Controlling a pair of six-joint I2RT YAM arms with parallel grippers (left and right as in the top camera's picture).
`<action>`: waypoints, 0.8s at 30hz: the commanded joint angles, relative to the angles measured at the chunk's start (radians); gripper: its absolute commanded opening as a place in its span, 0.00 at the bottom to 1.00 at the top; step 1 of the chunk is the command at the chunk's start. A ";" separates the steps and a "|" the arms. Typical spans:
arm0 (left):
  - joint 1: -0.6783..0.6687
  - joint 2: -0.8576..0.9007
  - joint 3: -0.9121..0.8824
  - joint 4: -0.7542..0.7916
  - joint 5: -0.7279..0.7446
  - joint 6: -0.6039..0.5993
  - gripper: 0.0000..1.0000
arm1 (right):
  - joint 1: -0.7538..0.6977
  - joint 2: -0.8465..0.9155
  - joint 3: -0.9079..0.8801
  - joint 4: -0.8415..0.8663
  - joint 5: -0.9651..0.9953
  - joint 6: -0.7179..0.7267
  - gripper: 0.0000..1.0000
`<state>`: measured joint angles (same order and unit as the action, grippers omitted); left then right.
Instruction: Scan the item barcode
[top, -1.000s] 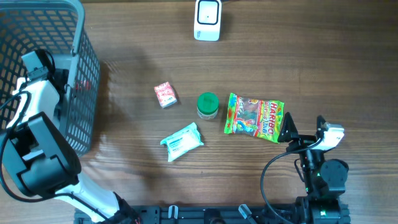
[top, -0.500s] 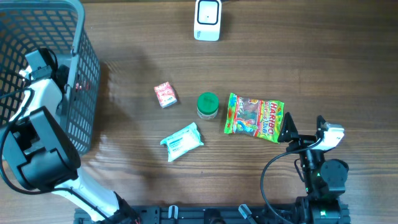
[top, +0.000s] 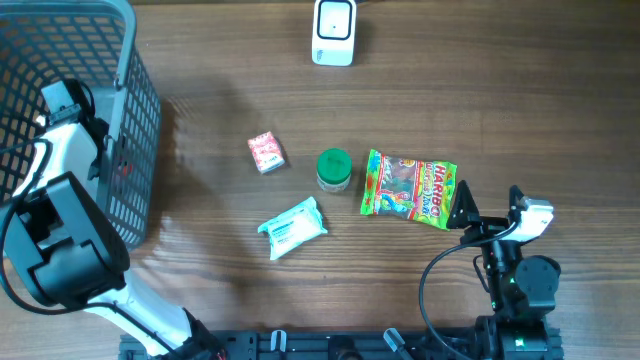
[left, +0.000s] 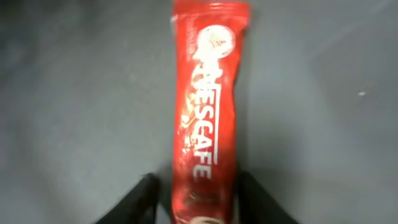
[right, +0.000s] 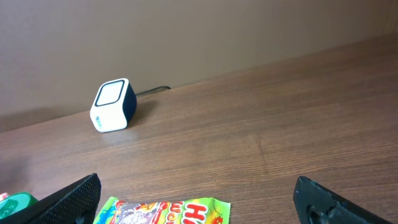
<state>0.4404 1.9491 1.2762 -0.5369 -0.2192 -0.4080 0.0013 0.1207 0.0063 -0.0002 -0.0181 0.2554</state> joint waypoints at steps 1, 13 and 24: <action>0.001 0.043 -0.040 -0.063 0.009 -0.057 0.29 | 0.004 0.000 -0.001 0.005 -0.005 -0.017 1.00; 0.002 -0.151 0.130 -0.219 0.008 -0.048 0.04 | 0.004 0.000 -0.001 0.005 -0.005 -0.017 1.00; -0.023 -0.653 0.261 -0.353 0.013 -0.048 0.04 | 0.004 0.000 -0.001 0.005 -0.005 -0.017 1.00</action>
<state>0.4393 1.4124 1.5410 -0.8528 -0.2123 -0.4507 0.0013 0.1207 0.0063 -0.0002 -0.0181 0.2554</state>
